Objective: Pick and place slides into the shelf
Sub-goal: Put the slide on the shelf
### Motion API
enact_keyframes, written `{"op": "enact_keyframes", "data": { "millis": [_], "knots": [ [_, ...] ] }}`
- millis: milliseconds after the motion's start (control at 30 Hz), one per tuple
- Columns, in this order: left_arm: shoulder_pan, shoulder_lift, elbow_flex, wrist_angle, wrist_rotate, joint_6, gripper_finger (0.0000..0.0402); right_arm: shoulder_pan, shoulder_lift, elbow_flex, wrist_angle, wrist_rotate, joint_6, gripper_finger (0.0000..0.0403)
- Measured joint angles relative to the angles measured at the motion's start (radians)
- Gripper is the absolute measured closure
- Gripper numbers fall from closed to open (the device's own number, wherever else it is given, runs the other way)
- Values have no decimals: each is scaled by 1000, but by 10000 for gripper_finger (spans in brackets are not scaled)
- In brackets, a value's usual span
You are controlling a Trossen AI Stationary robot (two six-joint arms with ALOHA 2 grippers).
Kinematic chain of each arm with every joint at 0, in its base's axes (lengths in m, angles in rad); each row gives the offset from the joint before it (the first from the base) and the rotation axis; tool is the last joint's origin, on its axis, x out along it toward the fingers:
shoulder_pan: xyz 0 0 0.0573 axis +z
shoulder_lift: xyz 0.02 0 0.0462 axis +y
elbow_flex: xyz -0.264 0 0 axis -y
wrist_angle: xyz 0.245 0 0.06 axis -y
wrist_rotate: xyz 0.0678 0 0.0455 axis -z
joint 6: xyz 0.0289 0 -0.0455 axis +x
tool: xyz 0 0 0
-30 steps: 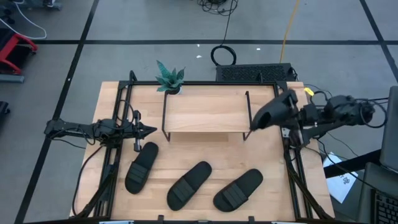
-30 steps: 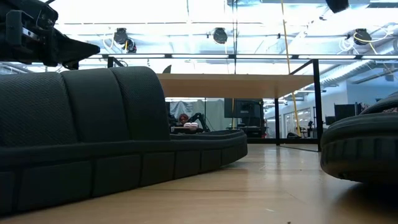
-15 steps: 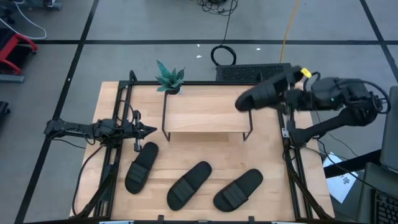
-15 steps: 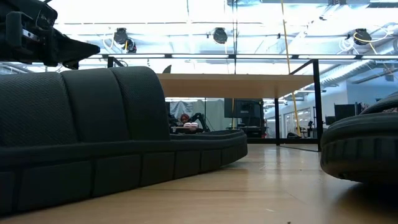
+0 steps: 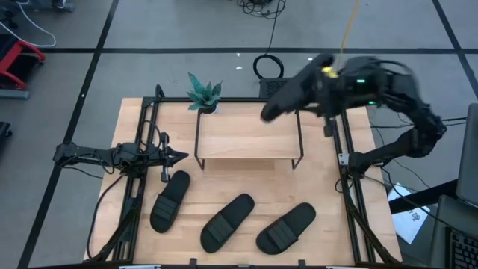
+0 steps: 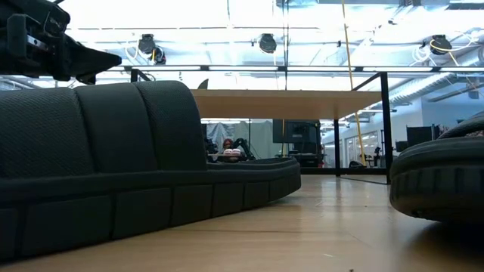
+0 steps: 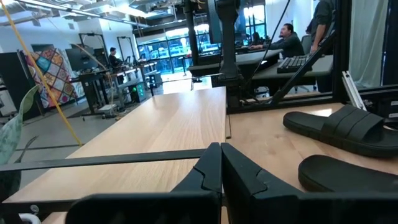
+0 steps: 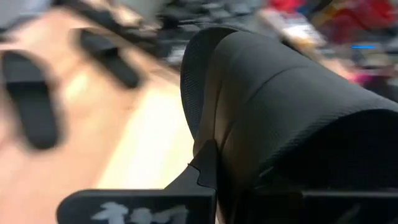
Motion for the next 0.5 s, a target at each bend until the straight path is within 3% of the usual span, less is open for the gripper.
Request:
{"op": "enact_keyframes", "data": {
  "millis": [200, 333, 500],
  "knots": [
    [0, 0, 0, -24, 0, 27, 394, -157, 175, 24, -265, -80, 9, 402],
    [0, 0, 0, -59, 0, 44, 394, -200, 288, 48, -447, -214, 4, 402],
    [0, 0, 0, -73, 0, 72, 394, -192, 361, 42, -433, -252, -22, 400]
  ]
}}
